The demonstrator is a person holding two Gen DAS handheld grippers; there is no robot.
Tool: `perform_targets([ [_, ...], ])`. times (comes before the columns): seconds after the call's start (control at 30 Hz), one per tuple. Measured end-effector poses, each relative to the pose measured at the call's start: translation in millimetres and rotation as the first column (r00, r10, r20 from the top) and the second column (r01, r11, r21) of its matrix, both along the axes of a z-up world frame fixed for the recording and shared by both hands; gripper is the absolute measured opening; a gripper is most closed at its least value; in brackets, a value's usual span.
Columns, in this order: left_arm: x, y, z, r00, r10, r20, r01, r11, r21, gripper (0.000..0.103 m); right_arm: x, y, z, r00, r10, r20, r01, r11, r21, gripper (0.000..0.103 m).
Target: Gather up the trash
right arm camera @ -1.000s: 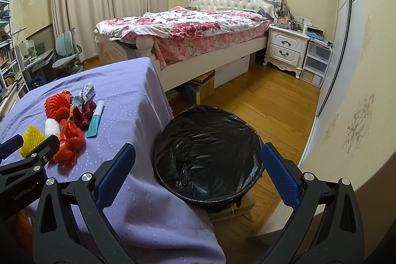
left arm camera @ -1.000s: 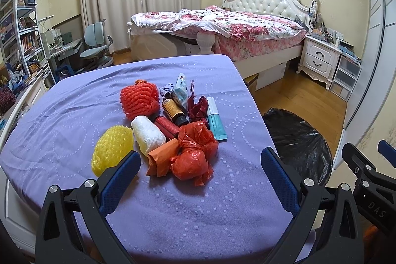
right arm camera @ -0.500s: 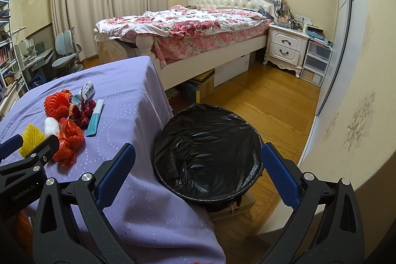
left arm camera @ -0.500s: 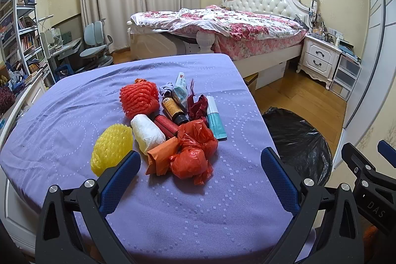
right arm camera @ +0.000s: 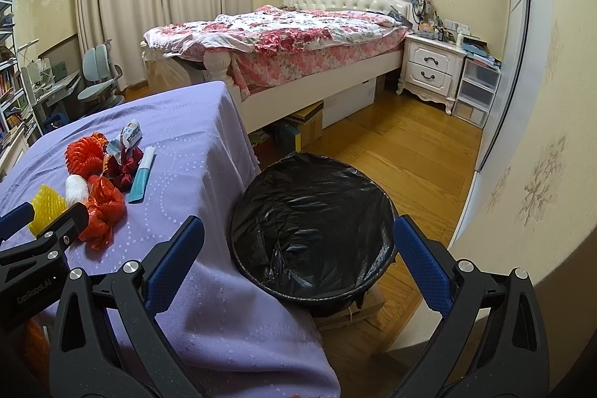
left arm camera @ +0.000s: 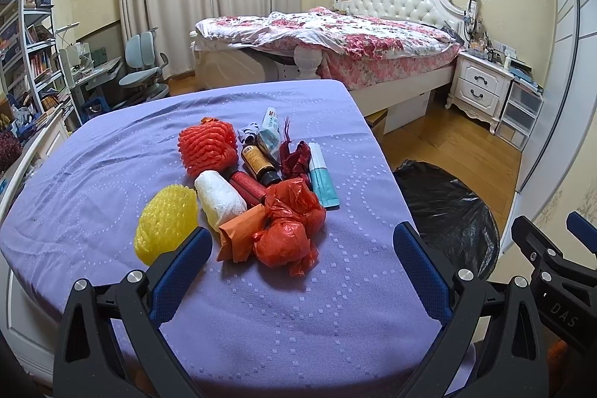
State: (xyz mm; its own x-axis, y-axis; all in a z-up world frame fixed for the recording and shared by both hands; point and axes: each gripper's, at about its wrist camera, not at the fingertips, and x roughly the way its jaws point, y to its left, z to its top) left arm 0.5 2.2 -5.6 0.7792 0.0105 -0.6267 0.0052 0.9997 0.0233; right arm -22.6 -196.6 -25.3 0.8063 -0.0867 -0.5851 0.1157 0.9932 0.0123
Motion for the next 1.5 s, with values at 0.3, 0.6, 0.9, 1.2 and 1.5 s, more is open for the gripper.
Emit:
perform_targets([
  [0.3, 0, 0, 0, 1.0, 0.001, -0.002, -0.001, 1.0, 0.0, 0.097, -3, -1, -7, 1.0, 0.0, -0.003, 0.0, 1.0, 0.001, 0.099],
  [0.6, -2, -1, 0, 1.0, 0.001, -0.003, -0.001, 1.0, -0.001, 0.097, -11, -1, -18, 1.0, -0.003, -0.011, 0.003, 1.0, 0.001, 0.099],
  [0.9, -2, 1, -2, 1.0, 0.0, 0.002, 0.0, 1.0, 0.008, 0.096, -17, 3, -25, 0.999, 0.005, -0.04, -0.005, 1.0, 0.009, 0.099],
  [1.2, -4, 33, -9, 0.998, 0.044, -0.046, -0.044, 0.999, -0.002, 0.087, -4, 15, -22, 0.992, 0.057, -0.111, -0.055, 0.998, 0.018, 0.082],
  [1.5, -9, 77, -13, 0.989, 0.125, -0.076, -0.125, 0.992, -0.001, 0.076, 15, 46, -21, 0.979, 0.151, -0.133, -0.151, 0.988, 0.015, 0.077],
])
